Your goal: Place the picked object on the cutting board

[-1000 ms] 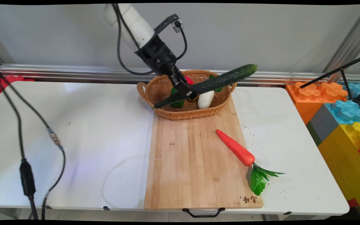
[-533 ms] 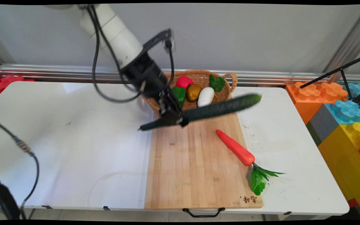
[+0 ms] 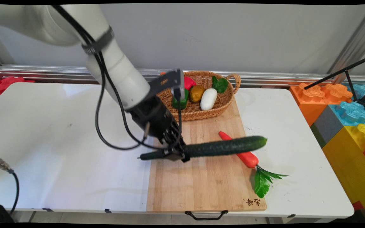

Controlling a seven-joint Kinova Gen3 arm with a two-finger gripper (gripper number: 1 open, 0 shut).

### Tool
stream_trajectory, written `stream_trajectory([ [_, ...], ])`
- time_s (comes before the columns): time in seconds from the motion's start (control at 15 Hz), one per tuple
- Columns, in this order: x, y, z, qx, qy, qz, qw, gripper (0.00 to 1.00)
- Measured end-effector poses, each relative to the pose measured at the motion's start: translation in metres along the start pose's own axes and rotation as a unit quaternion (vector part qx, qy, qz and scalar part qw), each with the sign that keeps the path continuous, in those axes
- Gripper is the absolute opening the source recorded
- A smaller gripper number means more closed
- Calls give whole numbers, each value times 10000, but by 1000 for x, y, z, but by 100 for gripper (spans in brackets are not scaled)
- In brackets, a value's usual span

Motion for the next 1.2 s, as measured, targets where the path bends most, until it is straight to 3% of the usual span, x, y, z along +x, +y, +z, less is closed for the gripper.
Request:
stream_trajectory([
  [0.53, -16, 7, 70, 90, -287, -79, 9995, 0],
  [0.87, -19, 5, 93, 171, -302, -98, 9993, 0],
  [0.93, -18, 4, 96, 177, -290, -94, 9994, 100],
  [1.2, -12, 3, 95, 173, -211, -98, 9996, 100],
])
